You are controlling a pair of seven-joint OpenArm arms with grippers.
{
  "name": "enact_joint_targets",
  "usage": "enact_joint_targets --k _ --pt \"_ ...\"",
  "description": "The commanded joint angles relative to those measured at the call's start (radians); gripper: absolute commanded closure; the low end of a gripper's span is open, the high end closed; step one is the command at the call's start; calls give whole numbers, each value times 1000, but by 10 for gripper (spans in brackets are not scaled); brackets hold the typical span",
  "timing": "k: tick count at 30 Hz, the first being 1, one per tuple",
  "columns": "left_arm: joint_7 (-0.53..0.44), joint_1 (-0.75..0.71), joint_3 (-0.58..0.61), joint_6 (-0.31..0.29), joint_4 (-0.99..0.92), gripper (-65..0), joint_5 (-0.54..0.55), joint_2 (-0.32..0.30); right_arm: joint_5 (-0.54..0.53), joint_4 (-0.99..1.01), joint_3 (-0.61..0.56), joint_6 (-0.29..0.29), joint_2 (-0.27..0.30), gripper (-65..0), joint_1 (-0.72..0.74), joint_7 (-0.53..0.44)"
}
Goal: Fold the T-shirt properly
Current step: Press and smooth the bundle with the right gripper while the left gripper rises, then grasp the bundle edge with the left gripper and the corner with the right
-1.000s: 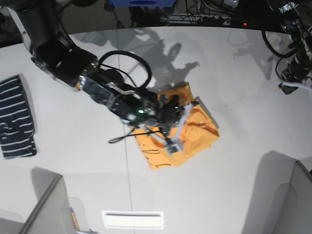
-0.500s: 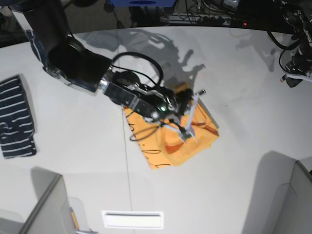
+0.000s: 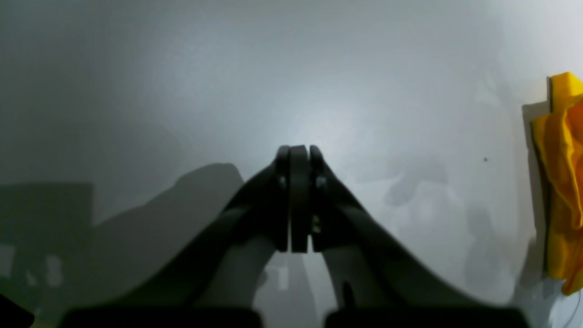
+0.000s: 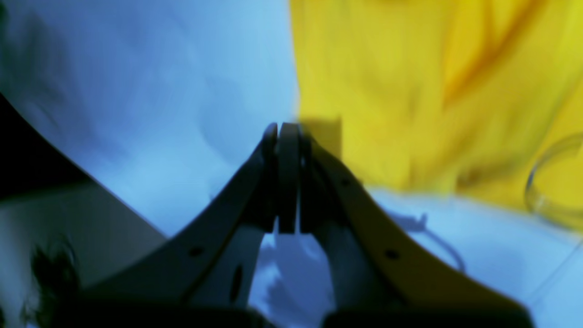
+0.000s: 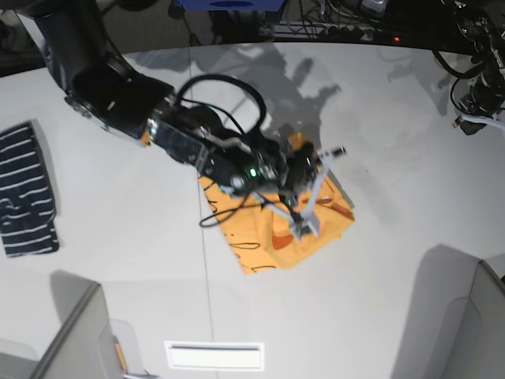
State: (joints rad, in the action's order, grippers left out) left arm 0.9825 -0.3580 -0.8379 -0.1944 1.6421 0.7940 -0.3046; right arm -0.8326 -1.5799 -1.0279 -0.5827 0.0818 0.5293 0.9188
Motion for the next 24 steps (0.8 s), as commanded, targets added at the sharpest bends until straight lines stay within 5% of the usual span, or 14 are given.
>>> enact_joint_targets --k 1,6,11,16,20,24 --pt "-18 -3 -8 -6 16 0 8 -18 12 42 37 5 -4 0 22 -13" --pt "-18 -23 -8 -6 19 0 8 -17 20 191 183 254 -87 0 8 -17" --pt "-18 -26 -8 -6 19 0 8 -17 163 276 215 254 -172 -116 19 -17" --pt "-18 -49 93 -7 139 0 8 6 174 227 254 254 -193 -219 10 -13" --pt "-18 -43 197 -3 258 0 8 55 174 45 381 252 -110 -248 -22 46" --pt "-20 24 306 0 315 0 -37 135 172 -122 476 249 36 -248 -96 52"
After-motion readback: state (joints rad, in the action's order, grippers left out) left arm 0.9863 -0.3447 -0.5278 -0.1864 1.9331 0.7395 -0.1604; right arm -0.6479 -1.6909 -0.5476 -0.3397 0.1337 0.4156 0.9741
